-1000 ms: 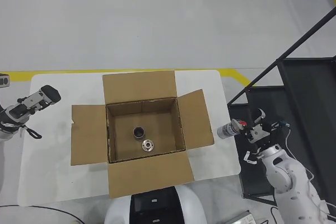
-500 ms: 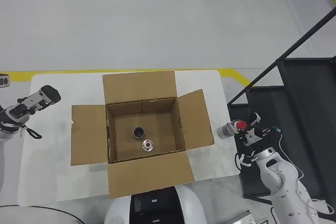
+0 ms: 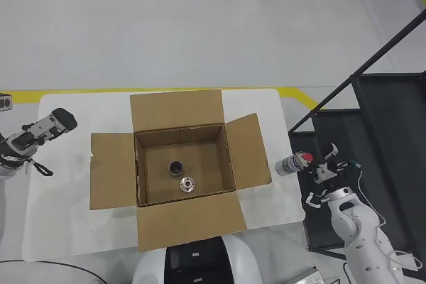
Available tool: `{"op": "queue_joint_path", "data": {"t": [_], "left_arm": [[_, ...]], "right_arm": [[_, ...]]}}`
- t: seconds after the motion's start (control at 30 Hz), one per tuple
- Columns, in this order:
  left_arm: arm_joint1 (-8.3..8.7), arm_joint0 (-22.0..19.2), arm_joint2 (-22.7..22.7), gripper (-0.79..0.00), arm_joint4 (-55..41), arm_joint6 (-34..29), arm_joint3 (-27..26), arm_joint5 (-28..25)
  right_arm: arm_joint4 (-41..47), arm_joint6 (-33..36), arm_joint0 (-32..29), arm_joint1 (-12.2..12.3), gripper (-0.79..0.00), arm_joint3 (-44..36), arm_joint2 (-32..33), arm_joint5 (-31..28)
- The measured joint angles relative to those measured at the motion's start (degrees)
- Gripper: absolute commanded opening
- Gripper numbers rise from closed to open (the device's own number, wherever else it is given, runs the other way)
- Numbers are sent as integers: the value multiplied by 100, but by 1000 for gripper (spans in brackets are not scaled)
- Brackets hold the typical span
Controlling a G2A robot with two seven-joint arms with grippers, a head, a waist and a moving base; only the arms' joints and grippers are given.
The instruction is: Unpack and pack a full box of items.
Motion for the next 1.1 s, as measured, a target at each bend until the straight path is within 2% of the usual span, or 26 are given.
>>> {"op": "queue_joint_path", "data": {"t": [0.33, 0.57, 0.8, 0.83, 0.87, 0.9, 0.97, 1.1], "left_arm": [[0, 0, 0, 0, 0, 0, 0, 0], [0, 0, 0, 0, 0, 0, 0, 0], [0, 0, 0, 0, 0, 0, 0, 0], [0, 0, 0, 0, 0, 0, 0, 0], [0, 0, 0, 0, 0, 0, 0, 0], [0, 0, 0, 0, 0, 0, 0, 0], [0, 0, 0, 0, 0, 0, 0, 0], [0, 0, 0, 0, 0, 0, 0, 0]], "right_arm": [[-372, -559, 441, -17, 0, 1215, -470, -490], [-538, -663, 914, -67, 0, 1850, -803, -194], [-734, -794, 1229, -80, 0, 2393, -1015, -224], [-715, -815, 1253, -82, -40, 2443, -1026, -231], [-697, -829, 1267, -83, -311, 2470, -1030, -241], [-678, -844, 1277, -83, -545, 2489, -1032, -254], [-645, -876, 1290, -82, -785, 2514, -1036, -284], [-553, -883, 1305, -78, -785, 2519, -1047, -415]]}}
